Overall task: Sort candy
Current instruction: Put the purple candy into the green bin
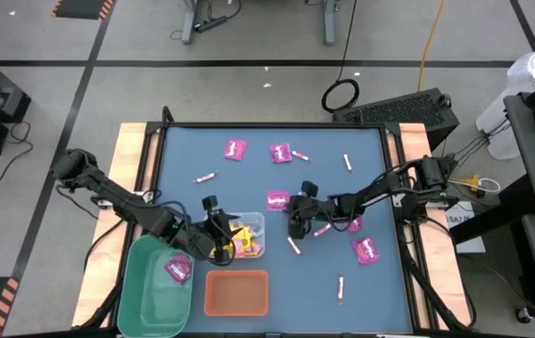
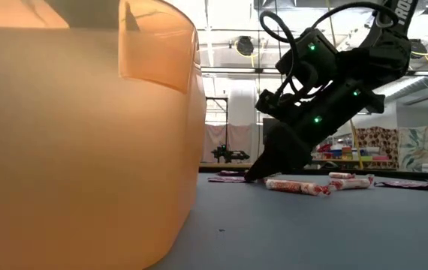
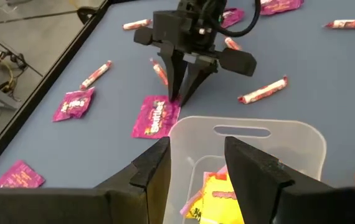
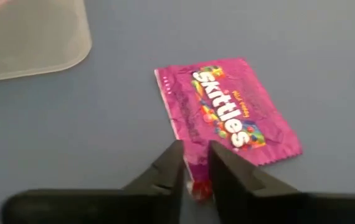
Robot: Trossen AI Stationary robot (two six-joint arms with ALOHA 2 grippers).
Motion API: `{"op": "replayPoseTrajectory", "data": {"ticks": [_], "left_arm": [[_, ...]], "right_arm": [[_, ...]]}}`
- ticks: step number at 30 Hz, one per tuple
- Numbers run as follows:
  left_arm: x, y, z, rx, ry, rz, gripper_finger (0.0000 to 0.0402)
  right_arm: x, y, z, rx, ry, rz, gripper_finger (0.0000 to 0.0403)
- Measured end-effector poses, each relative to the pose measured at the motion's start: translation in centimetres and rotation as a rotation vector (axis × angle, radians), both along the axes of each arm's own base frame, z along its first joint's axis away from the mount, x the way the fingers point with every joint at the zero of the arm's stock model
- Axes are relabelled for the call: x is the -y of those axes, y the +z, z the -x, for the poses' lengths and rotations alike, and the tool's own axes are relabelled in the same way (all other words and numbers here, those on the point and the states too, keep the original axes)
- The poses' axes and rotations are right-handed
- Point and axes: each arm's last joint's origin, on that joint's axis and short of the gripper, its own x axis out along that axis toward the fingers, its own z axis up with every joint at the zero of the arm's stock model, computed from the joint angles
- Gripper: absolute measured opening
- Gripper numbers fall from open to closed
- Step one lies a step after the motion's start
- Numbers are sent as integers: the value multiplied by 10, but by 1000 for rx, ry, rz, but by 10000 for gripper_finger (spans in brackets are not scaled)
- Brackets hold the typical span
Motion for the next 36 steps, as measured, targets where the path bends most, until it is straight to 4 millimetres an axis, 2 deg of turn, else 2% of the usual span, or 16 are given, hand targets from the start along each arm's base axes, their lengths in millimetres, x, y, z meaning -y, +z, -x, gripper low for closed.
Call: {"op": "replayPoseTrajectory", "data": {"ticks": [3,5,11,20,26,30,36], "left_arm": [[0,0,0,-3,-1,-1,157],[0,0,0,-3,-1,-1,157],[0,0,0,-3,-1,-1,157],[0,0,0,-1,-1,0,157],[0,0,0,5,-1,3,157],[1,2,-2,19,-14,-6,157],[3,7,-5,66,-40,-13,157]], "right_arm": [[-1,-1,1,-9,14,-5,16],[-1,-2,1,-13,21,-3,5],[-2,5,2,-3,41,19,1],[-2,35,14,-20,4,86,0],[-4,46,15,25,21,9,1],[-1,48,13,33,-18,-12,30],[7,51,6,3,-48,-14,114]]}}
